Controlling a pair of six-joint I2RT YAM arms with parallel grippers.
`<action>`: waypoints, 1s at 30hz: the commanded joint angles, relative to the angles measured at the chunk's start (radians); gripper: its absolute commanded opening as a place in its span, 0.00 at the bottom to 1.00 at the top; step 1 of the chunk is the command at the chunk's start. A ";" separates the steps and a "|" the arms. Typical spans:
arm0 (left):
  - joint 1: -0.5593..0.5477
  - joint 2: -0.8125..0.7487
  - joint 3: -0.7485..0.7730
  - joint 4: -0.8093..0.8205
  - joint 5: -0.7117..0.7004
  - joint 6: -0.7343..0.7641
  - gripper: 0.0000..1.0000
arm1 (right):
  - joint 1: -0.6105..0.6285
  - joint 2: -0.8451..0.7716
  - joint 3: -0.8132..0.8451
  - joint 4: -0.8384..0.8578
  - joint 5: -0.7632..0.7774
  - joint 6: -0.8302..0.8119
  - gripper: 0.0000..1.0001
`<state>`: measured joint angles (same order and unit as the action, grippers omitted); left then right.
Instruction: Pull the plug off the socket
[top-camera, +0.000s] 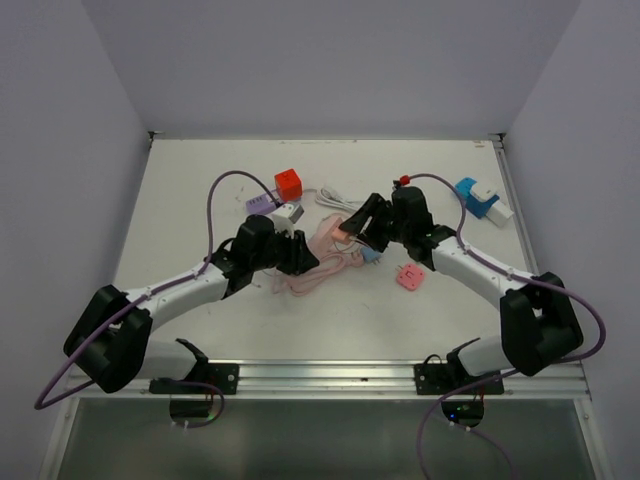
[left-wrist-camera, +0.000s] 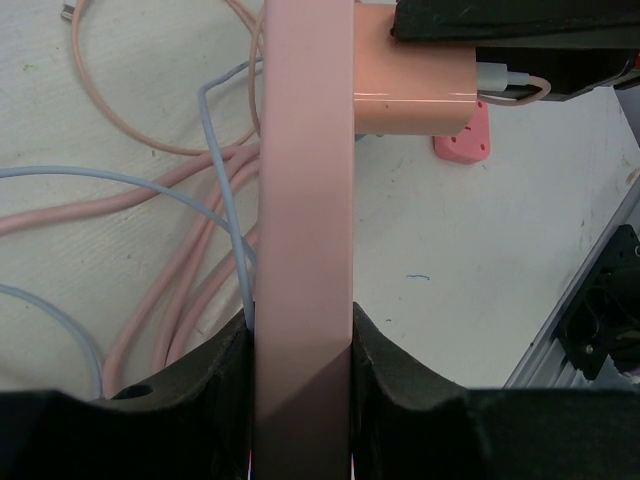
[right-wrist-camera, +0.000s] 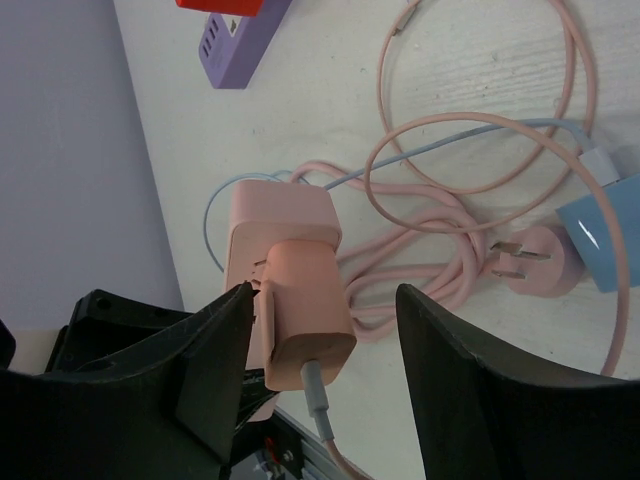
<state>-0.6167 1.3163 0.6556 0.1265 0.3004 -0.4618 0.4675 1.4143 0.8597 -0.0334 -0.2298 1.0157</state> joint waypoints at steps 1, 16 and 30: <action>-0.009 0.011 0.025 0.133 -0.007 -0.014 0.00 | 0.011 0.018 0.001 0.081 -0.032 0.038 0.62; -0.021 0.011 -0.005 0.142 -0.182 -0.063 0.00 | 0.014 0.026 -0.021 0.097 -0.063 0.058 0.00; 0.069 0.020 0.010 -0.011 -0.417 -0.182 0.00 | 0.013 -0.063 -0.013 -0.129 -0.049 -0.087 0.00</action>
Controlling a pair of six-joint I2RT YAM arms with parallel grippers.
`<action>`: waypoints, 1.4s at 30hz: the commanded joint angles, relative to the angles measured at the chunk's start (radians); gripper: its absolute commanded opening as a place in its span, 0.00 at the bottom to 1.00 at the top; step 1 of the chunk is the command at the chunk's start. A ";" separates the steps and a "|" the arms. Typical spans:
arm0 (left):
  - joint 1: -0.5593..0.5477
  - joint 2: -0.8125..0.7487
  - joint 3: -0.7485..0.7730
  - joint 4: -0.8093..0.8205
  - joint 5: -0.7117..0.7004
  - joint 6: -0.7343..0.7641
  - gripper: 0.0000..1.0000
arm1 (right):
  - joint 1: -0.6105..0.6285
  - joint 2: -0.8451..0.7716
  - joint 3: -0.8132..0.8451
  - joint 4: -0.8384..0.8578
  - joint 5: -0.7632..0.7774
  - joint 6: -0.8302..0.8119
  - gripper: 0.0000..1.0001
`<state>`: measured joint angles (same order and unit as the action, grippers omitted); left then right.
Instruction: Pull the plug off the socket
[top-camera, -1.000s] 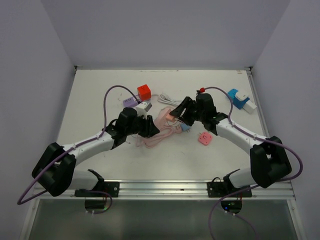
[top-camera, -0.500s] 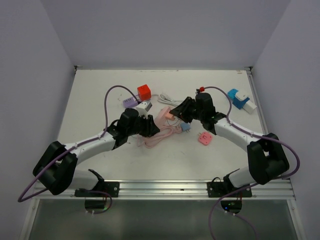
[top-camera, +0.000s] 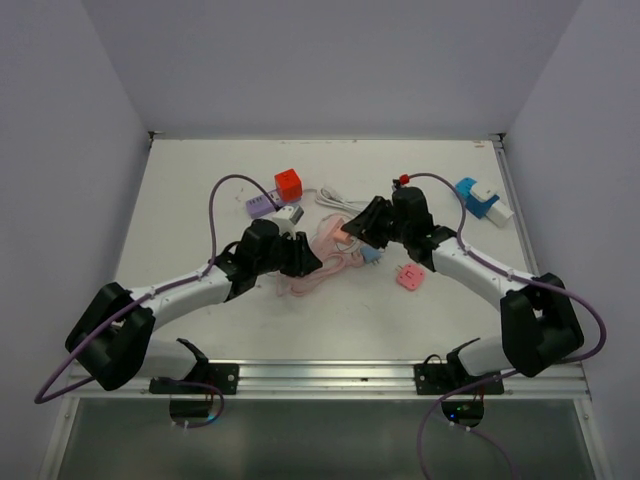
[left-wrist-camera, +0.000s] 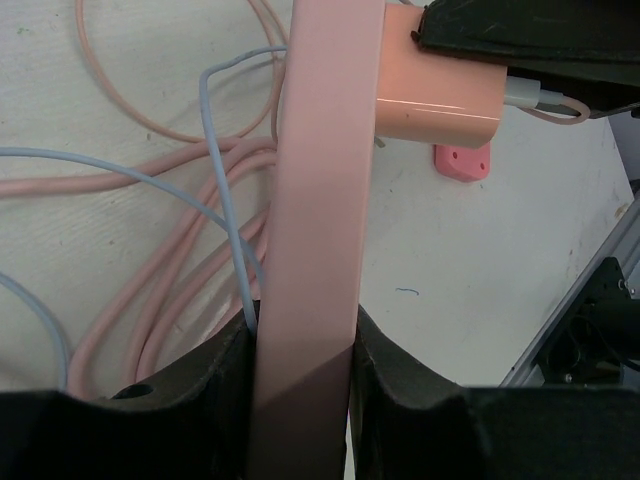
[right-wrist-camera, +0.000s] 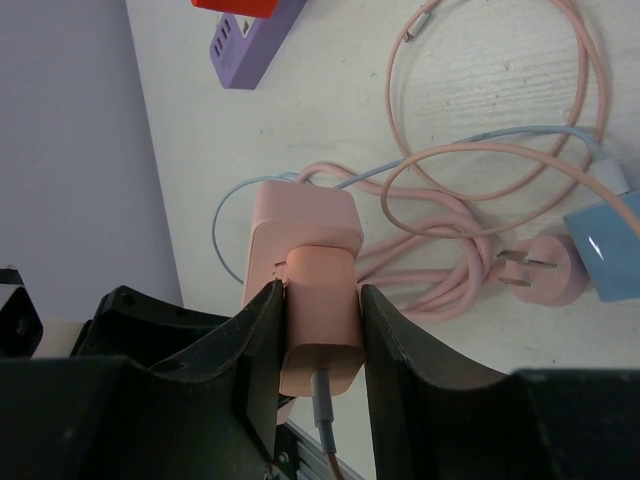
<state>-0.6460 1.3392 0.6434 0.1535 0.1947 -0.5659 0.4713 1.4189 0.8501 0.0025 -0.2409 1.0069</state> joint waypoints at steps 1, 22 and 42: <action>0.098 -0.002 0.030 -0.049 -0.325 -0.080 0.00 | 0.009 -0.069 -0.002 -0.183 -0.041 -0.083 0.00; 0.140 -0.031 0.091 -0.203 -0.509 -0.160 0.00 | 0.007 -0.155 -0.025 -0.277 -0.113 -0.119 0.00; 0.189 -0.075 0.081 -0.120 -0.459 -0.112 0.00 | -0.039 -0.196 -0.048 -0.279 -0.190 -0.172 0.00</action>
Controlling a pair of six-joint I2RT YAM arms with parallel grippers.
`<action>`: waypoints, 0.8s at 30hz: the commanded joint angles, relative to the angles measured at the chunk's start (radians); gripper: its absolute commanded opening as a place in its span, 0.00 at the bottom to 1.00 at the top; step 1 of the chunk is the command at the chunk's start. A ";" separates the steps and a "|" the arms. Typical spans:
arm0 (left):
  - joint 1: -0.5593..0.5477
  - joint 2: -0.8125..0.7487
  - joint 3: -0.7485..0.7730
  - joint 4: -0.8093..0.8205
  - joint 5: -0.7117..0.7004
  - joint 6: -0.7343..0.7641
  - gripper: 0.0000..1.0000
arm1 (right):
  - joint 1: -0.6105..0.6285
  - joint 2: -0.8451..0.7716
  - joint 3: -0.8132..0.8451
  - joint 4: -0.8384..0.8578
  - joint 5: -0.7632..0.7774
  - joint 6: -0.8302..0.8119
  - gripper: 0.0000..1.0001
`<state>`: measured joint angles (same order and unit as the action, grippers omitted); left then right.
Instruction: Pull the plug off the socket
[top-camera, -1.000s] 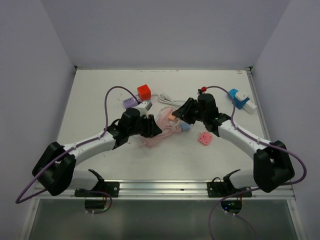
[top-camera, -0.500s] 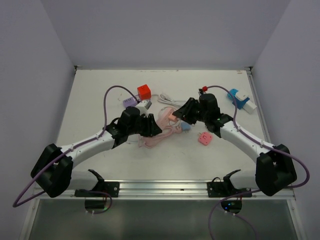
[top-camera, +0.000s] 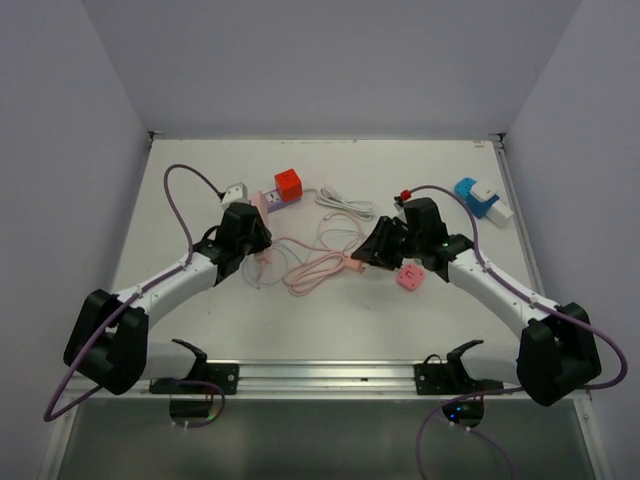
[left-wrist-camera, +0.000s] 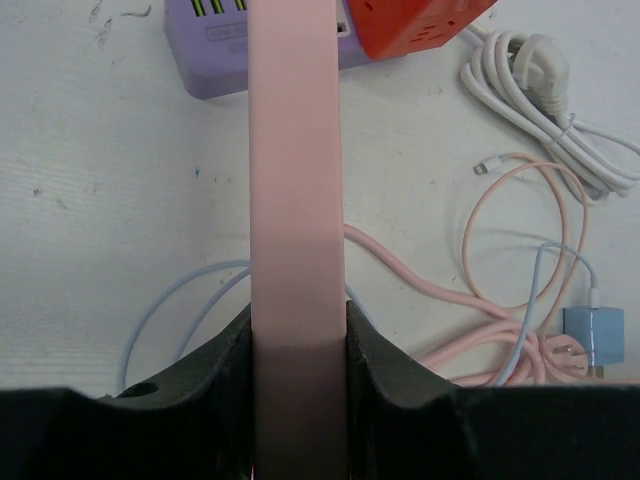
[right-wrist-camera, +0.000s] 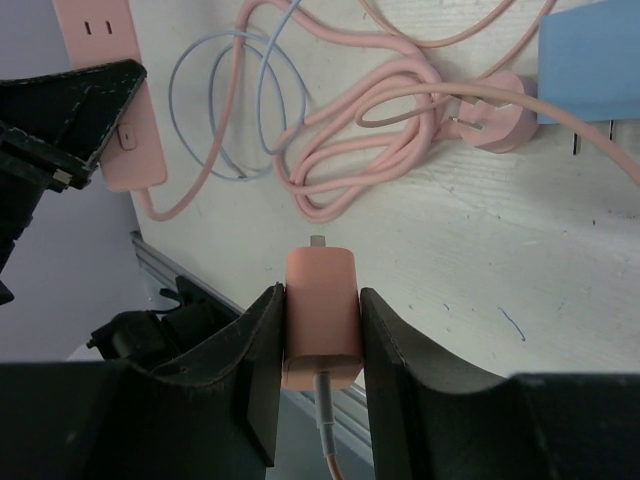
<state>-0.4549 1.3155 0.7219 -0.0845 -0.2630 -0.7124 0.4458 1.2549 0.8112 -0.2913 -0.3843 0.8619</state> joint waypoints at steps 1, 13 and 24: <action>-0.002 -0.058 -0.001 0.132 0.019 0.057 0.00 | -0.018 -0.034 -0.015 0.035 -0.045 -0.027 0.00; -0.022 -0.105 -0.079 0.255 0.455 0.261 0.00 | -0.274 -0.086 -0.109 -0.035 0.126 -0.116 0.00; -0.082 -0.065 -0.127 0.193 0.453 0.269 0.07 | -0.329 -0.031 -0.173 -0.019 0.191 -0.176 0.16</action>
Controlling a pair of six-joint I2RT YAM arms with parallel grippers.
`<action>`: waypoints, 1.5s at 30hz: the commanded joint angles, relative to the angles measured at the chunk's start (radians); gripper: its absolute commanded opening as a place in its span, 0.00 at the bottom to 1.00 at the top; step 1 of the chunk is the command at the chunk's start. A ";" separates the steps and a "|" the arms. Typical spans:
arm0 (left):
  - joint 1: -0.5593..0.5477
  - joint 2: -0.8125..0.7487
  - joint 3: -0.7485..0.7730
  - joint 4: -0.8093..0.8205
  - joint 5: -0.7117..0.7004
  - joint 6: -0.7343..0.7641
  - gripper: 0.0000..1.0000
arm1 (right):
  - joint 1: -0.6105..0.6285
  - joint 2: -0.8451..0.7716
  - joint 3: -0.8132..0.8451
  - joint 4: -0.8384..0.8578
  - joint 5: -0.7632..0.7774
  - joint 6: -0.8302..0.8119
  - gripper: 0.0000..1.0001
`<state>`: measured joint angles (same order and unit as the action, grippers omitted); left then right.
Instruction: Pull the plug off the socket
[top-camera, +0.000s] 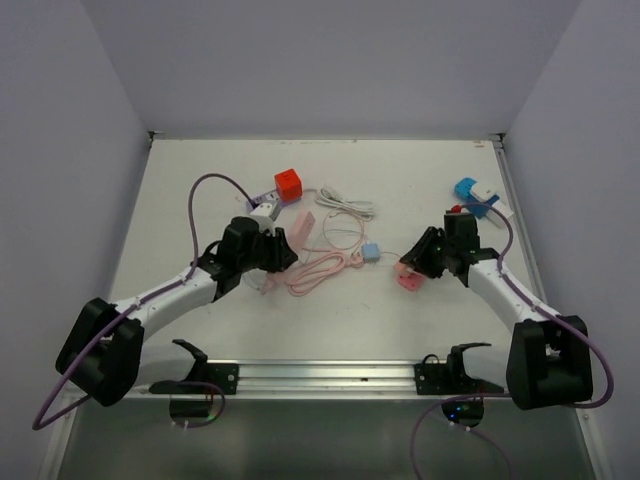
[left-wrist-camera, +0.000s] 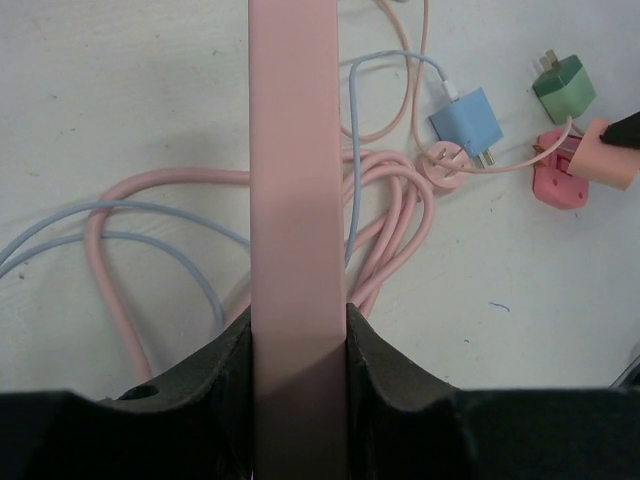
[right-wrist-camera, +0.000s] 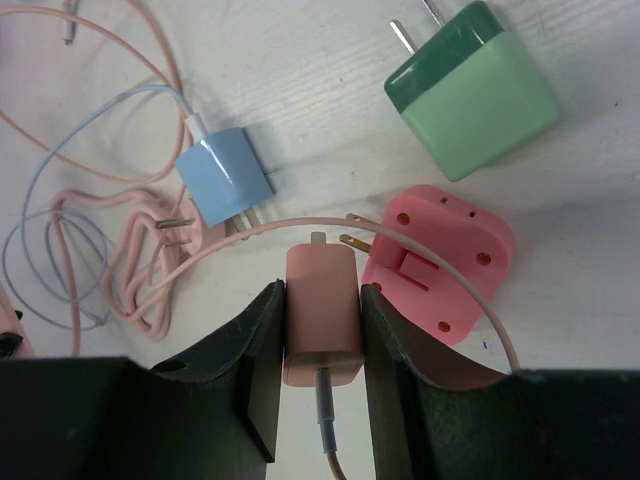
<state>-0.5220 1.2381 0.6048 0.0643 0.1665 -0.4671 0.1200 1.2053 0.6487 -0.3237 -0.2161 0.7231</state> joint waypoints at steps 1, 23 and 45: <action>-0.024 0.023 -0.010 0.039 0.013 0.024 0.08 | -0.003 0.019 -0.018 0.027 0.020 -0.037 0.18; -0.211 0.463 0.279 0.224 0.177 -0.068 0.34 | -0.003 -0.010 0.098 0.035 -0.028 -0.151 0.76; 0.108 0.152 0.299 -0.063 -0.047 0.163 1.00 | -0.002 -0.069 0.174 0.061 -0.092 -0.185 0.80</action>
<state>-0.4549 1.4006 0.8597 0.0509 0.1757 -0.4156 0.1184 1.1557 0.7837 -0.2996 -0.2646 0.5625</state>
